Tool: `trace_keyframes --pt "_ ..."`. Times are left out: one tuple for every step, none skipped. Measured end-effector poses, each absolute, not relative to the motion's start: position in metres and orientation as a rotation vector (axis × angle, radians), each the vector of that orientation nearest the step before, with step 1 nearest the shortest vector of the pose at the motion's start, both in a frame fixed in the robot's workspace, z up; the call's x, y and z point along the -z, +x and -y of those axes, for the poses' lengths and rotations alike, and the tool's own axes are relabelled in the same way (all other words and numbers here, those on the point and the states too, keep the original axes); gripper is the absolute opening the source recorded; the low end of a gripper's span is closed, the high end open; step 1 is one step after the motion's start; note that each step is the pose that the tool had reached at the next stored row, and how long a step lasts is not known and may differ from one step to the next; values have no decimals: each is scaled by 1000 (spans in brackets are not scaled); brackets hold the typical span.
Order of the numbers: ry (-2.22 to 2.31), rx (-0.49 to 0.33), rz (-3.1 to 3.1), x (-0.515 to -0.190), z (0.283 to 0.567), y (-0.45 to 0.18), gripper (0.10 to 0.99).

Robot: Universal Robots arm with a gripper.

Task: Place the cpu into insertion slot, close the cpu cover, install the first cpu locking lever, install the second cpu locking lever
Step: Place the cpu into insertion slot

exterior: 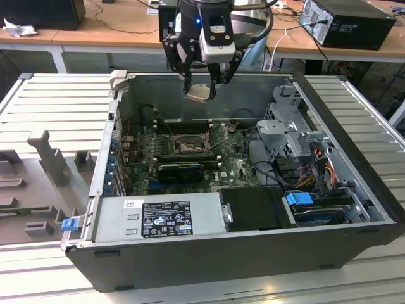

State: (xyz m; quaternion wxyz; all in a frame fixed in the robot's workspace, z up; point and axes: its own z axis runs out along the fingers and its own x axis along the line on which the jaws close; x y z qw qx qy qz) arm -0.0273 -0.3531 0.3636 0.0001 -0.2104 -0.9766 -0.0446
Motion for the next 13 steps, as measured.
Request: trace_keyframes --pt "-665 140 3067 -364 353 -27 537" --pt "-669 140 3066 -364 353 -27 537" --pt "-674 140 3065 -364 353 -27 537" --pt "-677 140 3065 -364 353 -27 537" --pt "-681 140 3064 -364 353 -27 537" --pt "-687 140 3063 -364 353 -27 537" --pt "-691 140 3062 -364 353 -27 537" --pt "-694 140 3062 -364 353 -27 537" --pt "-697 140 3061 -364 353 -27 537" --pt "-700 140 3060 -364 353 -27 537" --pt "-706 140 3059 -364 353 -27 537" --pt "-711 140 3058 -364 353 -27 537" --pt "-716 140 3057 -364 353 -27 537"
